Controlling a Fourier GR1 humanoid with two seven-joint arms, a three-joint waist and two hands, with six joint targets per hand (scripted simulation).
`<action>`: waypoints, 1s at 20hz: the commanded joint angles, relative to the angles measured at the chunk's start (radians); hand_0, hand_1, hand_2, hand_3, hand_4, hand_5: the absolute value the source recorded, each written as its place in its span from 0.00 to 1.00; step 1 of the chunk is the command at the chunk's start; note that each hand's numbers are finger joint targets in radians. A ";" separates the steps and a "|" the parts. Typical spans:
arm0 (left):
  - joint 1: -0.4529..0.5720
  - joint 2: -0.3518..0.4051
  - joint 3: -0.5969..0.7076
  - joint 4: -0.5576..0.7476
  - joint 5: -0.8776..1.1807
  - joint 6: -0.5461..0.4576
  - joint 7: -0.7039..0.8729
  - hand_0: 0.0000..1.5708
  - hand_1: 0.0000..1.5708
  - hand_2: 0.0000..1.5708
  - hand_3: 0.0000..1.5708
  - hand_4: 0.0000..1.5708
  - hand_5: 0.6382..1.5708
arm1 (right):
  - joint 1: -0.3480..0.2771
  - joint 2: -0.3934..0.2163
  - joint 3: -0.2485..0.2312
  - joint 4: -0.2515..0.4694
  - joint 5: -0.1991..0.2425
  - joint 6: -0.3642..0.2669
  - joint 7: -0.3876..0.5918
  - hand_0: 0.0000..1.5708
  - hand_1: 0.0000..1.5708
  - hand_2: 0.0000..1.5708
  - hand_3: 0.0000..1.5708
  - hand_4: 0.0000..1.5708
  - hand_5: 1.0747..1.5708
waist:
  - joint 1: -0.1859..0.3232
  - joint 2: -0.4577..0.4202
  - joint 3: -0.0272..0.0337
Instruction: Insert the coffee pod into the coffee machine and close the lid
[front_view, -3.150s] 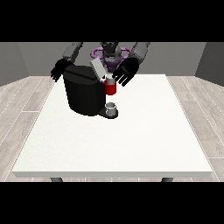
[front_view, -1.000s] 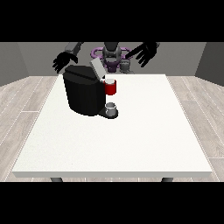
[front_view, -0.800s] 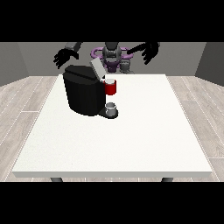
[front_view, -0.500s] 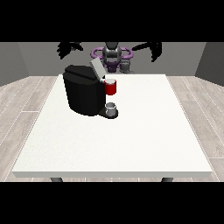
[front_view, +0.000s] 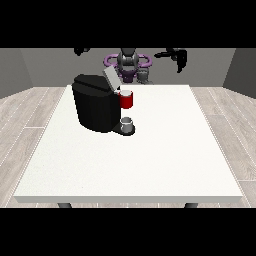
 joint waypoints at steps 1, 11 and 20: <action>0.048 -0.025 0.003 -0.063 0.051 -0.006 0.048 0.00 0.00 0.00 0.00 0.09 1.00 | -0.006 -0.032 0.019 -0.019 -0.006 0.065 0.026 0.00 0.00 0.00 0.00 0.00 1.00 | 0.026 -0.008 0.0003; 0.184 -0.050 -0.096 -0.328 0.126 -0.005 0.097 0.00 0.00 0.00 0.00 0.00 1.00 | -0.148 -0.015 0.007 0.052 0.031 0.050 0.038 0.00 0.00 0.00 0.00 0.00 1.00 | 0.078 0.087 0.0004; 0.260 -0.067 -0.208 -0.505 0.214 0.044 0.168 0.00 0.00 0.00 0.00 0.00 1.00 | -0.217 -0.015 -0.061 0.248 0.014 0.067 -0.085 0.00 0.00 0.00 0.00 0.00 1.00 | 0.114 0.200 0.0006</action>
